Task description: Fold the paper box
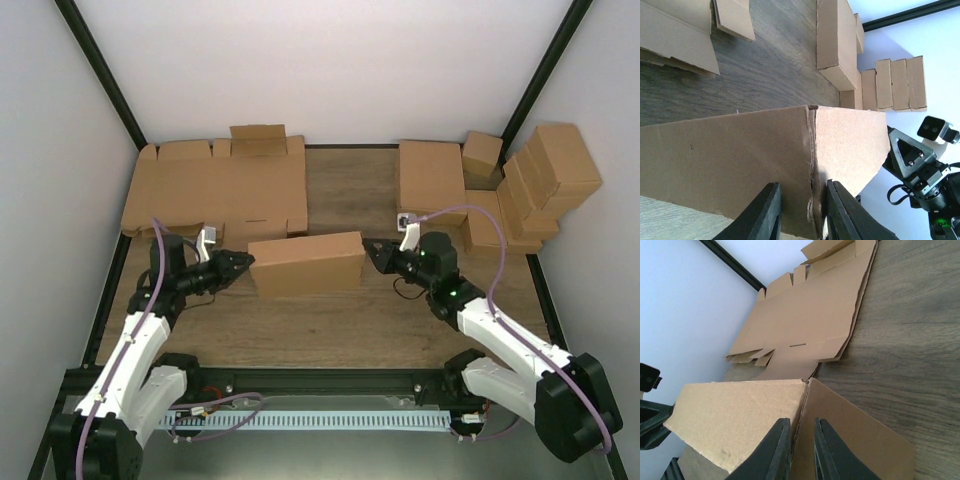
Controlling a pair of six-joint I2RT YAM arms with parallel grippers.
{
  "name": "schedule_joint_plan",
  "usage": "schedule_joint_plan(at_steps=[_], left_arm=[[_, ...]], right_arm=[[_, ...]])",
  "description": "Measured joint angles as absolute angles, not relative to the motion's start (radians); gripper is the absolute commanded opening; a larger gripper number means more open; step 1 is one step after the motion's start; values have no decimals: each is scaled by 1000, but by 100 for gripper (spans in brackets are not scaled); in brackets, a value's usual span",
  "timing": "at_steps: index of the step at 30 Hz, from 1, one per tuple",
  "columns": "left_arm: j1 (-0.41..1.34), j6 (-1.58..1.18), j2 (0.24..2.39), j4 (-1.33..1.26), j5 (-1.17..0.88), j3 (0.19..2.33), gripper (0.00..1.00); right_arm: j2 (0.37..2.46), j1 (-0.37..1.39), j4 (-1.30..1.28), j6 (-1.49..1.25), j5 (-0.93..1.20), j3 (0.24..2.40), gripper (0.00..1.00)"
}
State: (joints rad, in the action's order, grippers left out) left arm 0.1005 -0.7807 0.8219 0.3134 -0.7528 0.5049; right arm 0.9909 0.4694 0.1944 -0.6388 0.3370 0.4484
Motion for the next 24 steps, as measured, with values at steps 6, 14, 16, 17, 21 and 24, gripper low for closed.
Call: schedule_joint_plan(at_steps=[6, 14, 16, 17, 21, 24], left_arm=[[104, -706, 850, 455, -708, 587, 58], [113, -464, 903, 722, -611, 848, 97], [121, -405, 884, 727, -611, 898, 100], [126, -380, 873, 727, -611, 922, 100], [153, -297, 874, 706, -586, 1017, 100], [194, -251, 908, 682, -545, 1048, 100]], right_arm=[[1000, 494, 163, -647, 277, 486, 18], [1022, 506, -93, -579, 231, 637, 25], [1032, 505, -143, -563, 230, 668, 36], [1037, 505, -173, -551, 229, 684, 45], [1039, 499, -276, -521, 224, 727, 70], [1035, 500, -358, -495, 220, 757, 89]])
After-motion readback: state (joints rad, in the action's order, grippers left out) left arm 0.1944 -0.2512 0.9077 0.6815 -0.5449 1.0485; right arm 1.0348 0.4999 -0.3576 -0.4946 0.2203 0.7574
